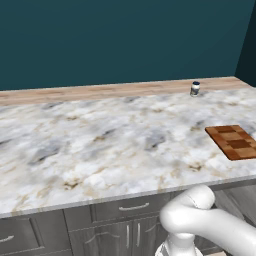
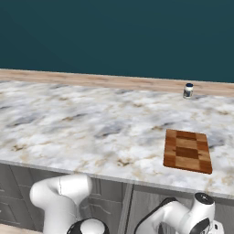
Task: Open the drawer on the right and place the cutting tools on the cutting board.
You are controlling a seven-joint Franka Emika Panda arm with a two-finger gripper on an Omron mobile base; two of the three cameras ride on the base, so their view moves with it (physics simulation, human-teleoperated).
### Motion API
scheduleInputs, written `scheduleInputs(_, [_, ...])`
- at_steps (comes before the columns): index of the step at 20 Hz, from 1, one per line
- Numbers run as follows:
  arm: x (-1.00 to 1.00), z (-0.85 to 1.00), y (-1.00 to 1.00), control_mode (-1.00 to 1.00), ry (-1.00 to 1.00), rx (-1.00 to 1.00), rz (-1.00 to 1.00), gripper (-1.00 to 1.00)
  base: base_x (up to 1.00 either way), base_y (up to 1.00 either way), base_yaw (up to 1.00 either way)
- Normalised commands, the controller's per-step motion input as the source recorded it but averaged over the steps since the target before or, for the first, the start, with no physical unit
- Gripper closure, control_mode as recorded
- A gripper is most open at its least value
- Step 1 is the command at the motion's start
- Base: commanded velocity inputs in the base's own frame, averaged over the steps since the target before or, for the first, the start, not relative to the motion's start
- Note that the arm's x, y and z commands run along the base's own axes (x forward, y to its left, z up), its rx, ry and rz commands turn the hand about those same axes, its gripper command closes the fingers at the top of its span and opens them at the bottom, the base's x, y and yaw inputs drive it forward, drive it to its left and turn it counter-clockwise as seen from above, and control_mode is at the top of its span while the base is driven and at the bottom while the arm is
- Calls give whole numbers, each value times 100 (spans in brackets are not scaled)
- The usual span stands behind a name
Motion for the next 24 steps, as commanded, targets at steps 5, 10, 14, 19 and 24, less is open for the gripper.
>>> scheduleInputs(5, [0, -26, -8, -100, 0, 4, 0, -100, 0, 0, 0])
scheduleInputs(10, [0, -22, 0, -100, 0, 0, 0, -100, 0, 0, 0])
scheduleInputs(14, [0, -28, 0, -100, 0, 0, 0, -100, 0, 0, 0])
scheduleInputs(19, [0, -27, 0, -100, 0, 0, 0, -100, 0, 0, 0])
scheduleInputs(24, [0, -25, 0, -100, 0, 0, -1, -100, 0, 0, 0])
